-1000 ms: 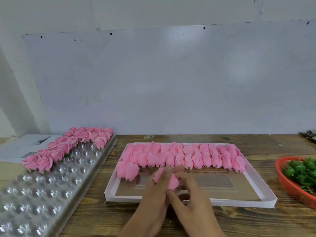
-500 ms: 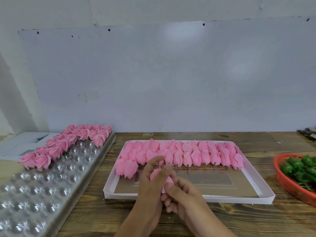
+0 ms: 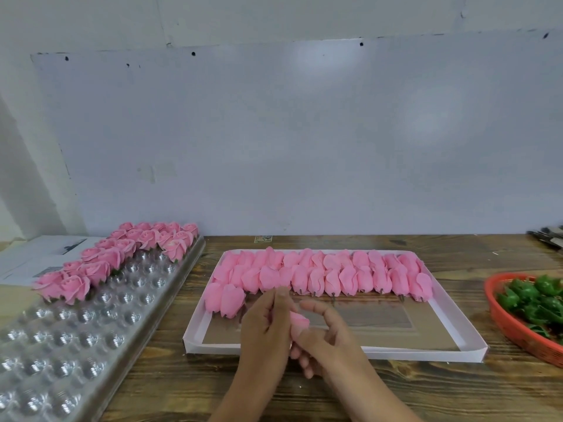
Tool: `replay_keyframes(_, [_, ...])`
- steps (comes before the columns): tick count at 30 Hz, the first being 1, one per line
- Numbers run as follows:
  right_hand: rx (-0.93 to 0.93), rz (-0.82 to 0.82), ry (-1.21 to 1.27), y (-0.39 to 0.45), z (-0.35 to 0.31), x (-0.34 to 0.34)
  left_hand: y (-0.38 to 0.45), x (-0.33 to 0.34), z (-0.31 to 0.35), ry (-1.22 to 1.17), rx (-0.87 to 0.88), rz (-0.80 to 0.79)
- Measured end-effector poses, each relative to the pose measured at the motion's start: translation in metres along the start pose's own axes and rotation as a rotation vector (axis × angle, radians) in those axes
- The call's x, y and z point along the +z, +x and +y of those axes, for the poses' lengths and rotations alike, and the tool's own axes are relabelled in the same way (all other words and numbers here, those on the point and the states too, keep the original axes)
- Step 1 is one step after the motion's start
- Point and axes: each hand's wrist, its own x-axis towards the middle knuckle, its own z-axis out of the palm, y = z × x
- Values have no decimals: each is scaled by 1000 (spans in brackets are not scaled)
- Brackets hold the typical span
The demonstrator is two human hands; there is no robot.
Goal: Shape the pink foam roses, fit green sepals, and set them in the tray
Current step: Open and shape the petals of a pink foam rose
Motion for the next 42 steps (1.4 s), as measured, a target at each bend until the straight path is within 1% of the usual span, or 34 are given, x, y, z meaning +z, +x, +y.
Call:
replay_keyframes(3, [-73,-13,-103,-2,1,0,-1,0,0,57,-29,22])
replay_keyframes(6, [-91,47,-135,-2,2,-1,-3,1,3,71,-25,-49])
replay_keyframes(9, [-108,84,-181,-3,3,-3,-3,2,5,155,13,-104])
replay_keyframes(13, [-105,123,-231,-1,6,-5,0,4,4,145,-50,-74])
replay_keyframes(15, [-116,110,-209,0,6,-7,1,3,4,110,-104,-74])
replay_keyframes(17, [-121,82,-178,0,4,-7,2,1,3,110,-123,-83])
replay_keyframes(19, [-125,66,-174,-1,3,-6,0,0,1,147,-86,-72])
replay_keyframes(24, [-132,51,-136,-2,0,-5,-4,3,1,250,102,-30])
replay_keyframes(27, [-112,39,-93,-1,0,-6,-4,4,0,264,122,26])
replay_keyframes(30, [-102,15,-65,-1,1,-8,-3,4,-1,244,108,42])
replay_keyframes(32, [-98,-6,-68,0,1,-10,-3,4,-3,210,69,57])
replay_keyframes(35, [-116,7,-153,0,2,-11,0,5,-4,90,-94,65])
replay_keyframes(39, [-261,143,-500,-1,2,-15,3,5,-4,-57,-335,24])
replay_keyframes(40, [-286,151,-513,-2,1,-16,2,5,-4,-76,-360,-6])
replay_keyframes(42, [-299,133,-436,-1,1,-16,1,4,-4,-105,-363,-65])
